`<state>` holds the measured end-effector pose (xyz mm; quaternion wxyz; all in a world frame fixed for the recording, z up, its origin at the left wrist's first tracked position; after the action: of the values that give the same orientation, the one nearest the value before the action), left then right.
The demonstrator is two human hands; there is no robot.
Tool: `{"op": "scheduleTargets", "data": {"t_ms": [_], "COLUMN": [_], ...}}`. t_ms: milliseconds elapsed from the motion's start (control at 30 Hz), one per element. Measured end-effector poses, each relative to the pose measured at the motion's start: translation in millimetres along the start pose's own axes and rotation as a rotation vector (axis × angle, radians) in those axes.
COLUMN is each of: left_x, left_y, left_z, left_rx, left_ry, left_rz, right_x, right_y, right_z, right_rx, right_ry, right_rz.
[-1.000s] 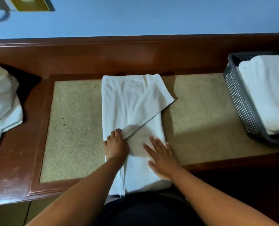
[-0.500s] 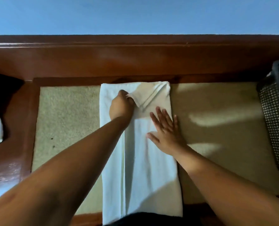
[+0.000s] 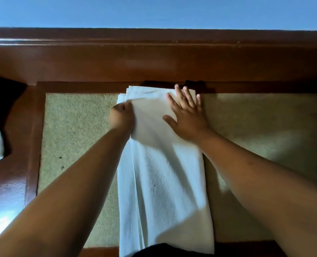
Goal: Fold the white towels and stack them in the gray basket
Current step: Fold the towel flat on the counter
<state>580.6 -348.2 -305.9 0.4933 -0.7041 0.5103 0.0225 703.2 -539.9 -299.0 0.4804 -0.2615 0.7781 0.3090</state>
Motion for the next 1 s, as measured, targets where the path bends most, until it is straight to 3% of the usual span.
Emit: {"op": "scheduleTargets", "data": {"t_ms": [233, 433, 567, 733, 867, 1000], "left_x": [-10, 5, 10, -21, -21, -35], "left_y": [36, 117, 166, 195, 207, 218], "left_z": [-75, -202, -264, -305, -339, -351], "left_rx": [-0.034, -0.031, -0.097, -0.075, -0.068, -0.060], "left_ry": [0.126, 0.401, 0.527, 0.263, 0.271, 0.118], "left_rz": [-0.096, 0.293, 0.271, 0.078, 0.100, 0.001], "right_x": [22, 67, 94, 115, 129, 143], "right_y": [32, 67, 82, 88, 77, 70], "right_z": [-94, -213, -276, -335, -374, -409], "right_rx": [0.093, 0.129, 0.147, 0.200, 0.307, 0.497], "right_ry": [0.087, 0.153, 0.227, 0.274, 0.244, 0.065], "right_rz": [0.085, 0.139, 0.143, 0.129, 0.192, 0.426]}}
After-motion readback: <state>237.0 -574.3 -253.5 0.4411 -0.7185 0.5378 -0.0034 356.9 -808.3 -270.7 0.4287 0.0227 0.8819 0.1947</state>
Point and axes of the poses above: each hand's wrist, its own z-axis towards the middle knuckle, its own x-axis out of the palm, y = z × x, the point moved 7 cm from there along z, towards the middle knuckle, and after that the axes turned 7 degrees about y, right-handed, at the moved point
